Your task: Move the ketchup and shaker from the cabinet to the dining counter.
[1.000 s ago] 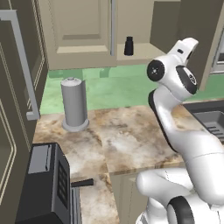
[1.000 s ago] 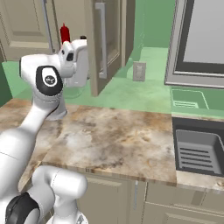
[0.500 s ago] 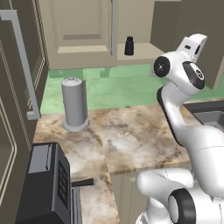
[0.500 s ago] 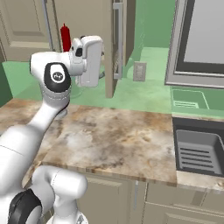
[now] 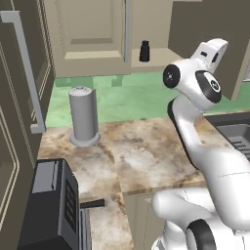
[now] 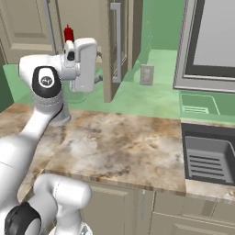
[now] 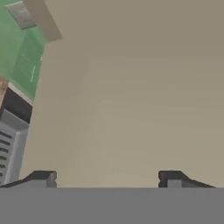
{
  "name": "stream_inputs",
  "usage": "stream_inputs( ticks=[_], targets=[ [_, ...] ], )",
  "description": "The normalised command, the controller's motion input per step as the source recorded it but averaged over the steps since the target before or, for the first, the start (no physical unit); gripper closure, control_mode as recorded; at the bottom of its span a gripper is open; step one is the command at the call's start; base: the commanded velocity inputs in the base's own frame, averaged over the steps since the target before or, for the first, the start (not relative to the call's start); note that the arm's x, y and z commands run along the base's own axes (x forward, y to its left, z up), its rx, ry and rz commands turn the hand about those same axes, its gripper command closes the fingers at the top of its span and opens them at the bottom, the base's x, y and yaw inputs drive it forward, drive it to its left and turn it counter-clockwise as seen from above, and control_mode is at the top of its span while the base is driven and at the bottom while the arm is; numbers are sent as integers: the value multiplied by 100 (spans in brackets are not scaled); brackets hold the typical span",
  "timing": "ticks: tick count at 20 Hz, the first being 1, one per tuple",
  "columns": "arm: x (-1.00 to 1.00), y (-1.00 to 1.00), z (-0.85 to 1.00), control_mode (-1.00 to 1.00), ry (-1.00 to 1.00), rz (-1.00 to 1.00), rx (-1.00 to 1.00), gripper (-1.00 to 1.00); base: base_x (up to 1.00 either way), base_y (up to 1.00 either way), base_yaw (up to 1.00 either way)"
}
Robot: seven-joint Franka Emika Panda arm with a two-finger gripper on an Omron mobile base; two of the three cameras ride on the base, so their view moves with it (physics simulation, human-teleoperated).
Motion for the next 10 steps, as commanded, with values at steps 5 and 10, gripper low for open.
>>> stream_inputs(
  ticks=[5,10],
  targets=[
    [-63,84,-6,-100,-25,-9,11,-100,0,0,0],
    [-50,96,-5,-100,-31,-9,14,-100,0,0,0]
  ],
)
